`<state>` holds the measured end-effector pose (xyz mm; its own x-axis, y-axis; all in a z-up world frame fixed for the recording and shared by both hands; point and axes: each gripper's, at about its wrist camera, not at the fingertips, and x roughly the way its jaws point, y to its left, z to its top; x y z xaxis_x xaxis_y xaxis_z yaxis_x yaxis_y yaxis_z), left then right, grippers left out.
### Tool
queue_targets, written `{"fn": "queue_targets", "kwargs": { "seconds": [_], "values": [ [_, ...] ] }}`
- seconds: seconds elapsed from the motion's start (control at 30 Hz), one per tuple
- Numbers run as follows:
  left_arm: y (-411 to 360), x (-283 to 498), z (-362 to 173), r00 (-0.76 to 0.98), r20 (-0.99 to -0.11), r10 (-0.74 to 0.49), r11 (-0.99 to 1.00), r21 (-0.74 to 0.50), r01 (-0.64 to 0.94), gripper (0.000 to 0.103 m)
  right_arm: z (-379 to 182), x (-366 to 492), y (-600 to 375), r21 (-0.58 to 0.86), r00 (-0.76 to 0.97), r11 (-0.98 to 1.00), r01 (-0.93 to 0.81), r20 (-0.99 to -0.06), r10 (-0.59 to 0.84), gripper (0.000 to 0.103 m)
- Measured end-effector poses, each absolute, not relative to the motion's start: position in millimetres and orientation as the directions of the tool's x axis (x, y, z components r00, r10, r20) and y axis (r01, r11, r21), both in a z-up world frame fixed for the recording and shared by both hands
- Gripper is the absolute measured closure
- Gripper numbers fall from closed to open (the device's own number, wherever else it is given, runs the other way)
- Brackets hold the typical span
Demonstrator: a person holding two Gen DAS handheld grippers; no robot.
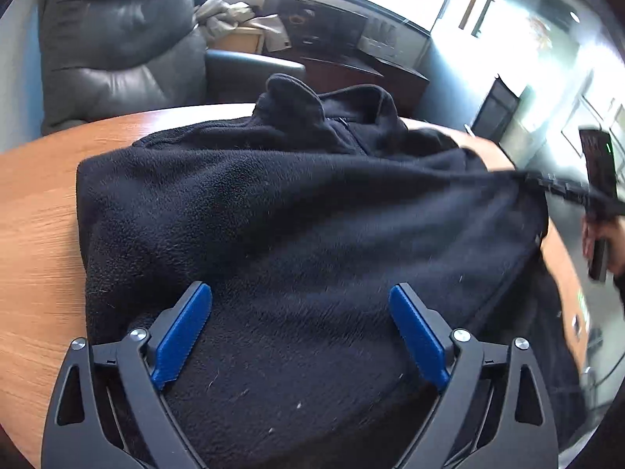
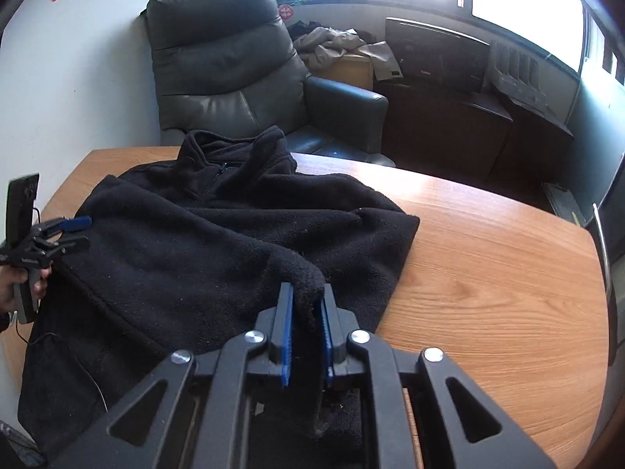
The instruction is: Fold clothes
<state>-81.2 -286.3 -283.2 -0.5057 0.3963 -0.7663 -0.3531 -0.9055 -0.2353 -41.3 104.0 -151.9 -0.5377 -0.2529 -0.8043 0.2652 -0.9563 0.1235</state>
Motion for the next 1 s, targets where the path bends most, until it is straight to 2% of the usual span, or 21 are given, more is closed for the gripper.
{"fn": "queue_targets", "kwargs": {
  "seconds": [0.07,0.13,0.2,0.23,0.27,0.3,0.33,0.4,0.47,0.6,0.63,0.7,0.73,0.77,0.8,0.87,0.93,1.0],
  "values": [
    [-285,-74,-285,-0.519,-0.767,0.378,-0.906,-0.19,-0.378,0.01,-161,-44,108,0.118,-0.521,-0.959,0.259,-0.819,-0.242,0.087],
    [-288,-74,-284,-0.517,-0.767,0.38,-0.908,-0.202,-0.368,0.01,-169,-47,110,0.093,-0.489,-0.962,0.258,-0.846,-0.213,0.077],
    [-291,-74,-279,-0.515,-0.77,0.376,-0.913,-0.213,-0.348,0.01,-173,-46,116,0.043,-0.471,-0.968,0.247,-0.868,-0.159,0.059],
    [-290,-73,-274,-0.515,-0.775,0.367,-0.918,-0.21,-0.338,0.01,-170,-44,118,0.015,-0.479,-0.971,0.24,-0.868,-0.132,0.056],
    [-288,-70,-265,-0.524,-0.774,0.356,-0.92,-0.193,-0.34,0.01,-162,-40,118,-0.015,-0.501,-0.972,0.236,-0.858,-0.109,0.048],
    [-283,-66,-252,-0.547,-0.757,0.358,-0.917,-0.174,-0.36,0.008,-152,-35,117,-0.047,-0.537,-0.97,0.238,-0.839,-0.091,0.038],
    [-279,-66,-241,-0.577,-0.73,0.367,-0.913,-0.165,-0.372,0.002,-140,-29,114,-0.075,-0.575,-0.966,0.246,-0.814,-0.083,0.033],
    [-270,-66,-219,-0.635,-0.67,0.385,-0.907,-0.147,-0.395,0.0,-120,-17,98,-0.061,-0.635,-0.943,0.329,-0.753,-0.173,0.017],
    [-270,-90,-222,-0.641,-0.677,0.361,-0.923,-0.161,-0.35,0.0,-111,-11,79,-0.026,-0.652,-0.907,0.421,-0.704,-0.283,0.011],
    [-289,-124,-283,-0.56,-0.79,0.25,-0.965,-0.155,-0.212,0.002,-165,-35,43,0.06,-0.554,-0.867,0.495,-0.747,-0.368,0.013],
    [-289,-120,-288,-0.598,-0.769,0.225,-0.967,-0.103,-0.232,0.001,-185,-44,46,0.074,-0.53,-0.883,0.464,-0.775,-0.343,0.013],
    [-289,-118,-289,-0.607,-0.759,0.237,-0.963,-0.103,-0.248,0.001,-211,-49,62,0.088,-0.535,-0.905,0.416,-0.782,-0.322,0.028],
    [-293,-121,-289,-0.604,-0.758,0.246,-0.963,-0.12,-0.242,0.001,-220,-48,72,0.092,-0.55,-0.913,0.397,-0.773,-0.317,0.03],
    [-298,-125,-289,-0.601,-0.757,0.255,-0.962,-0.138,-0.235,0.001,-225,-47,80,0.087,-0.562,-0.92,0.382,-0.769,-0.306,0.043],
    [-302,-128,-289,-0.598,-0.757,0.265,-0.961,-0.156,-0.228,0.001,-224,-45,82,0.064,-0.566,-0.925,0.376,-0.774,-0.284,0.048],
    [-307,-135,-287,-0.595,-0.756,0.274,-0.958,-0.16,-0.237,0.001,-217,-42,85,0.019,-0.57,-0.934,0.356,-0.788,-0.233,0.049],
    [-306,-135,-285,-0.584,-0.771,0.255,-0.959,-0.125,-0.255,0.001,-202,-39,83,-0.055,-0.589,-0.95,0.308,-0.795,-0.145,0.044],
    [-302,-127,-278,-0.58,-0.772,0.26,-0.954,-0.111,-0.279,0.001,-176,-28,81,-0.062,-0.65,-0.959,0.276,-0.747,-0.139,0.027]
  ]
}}
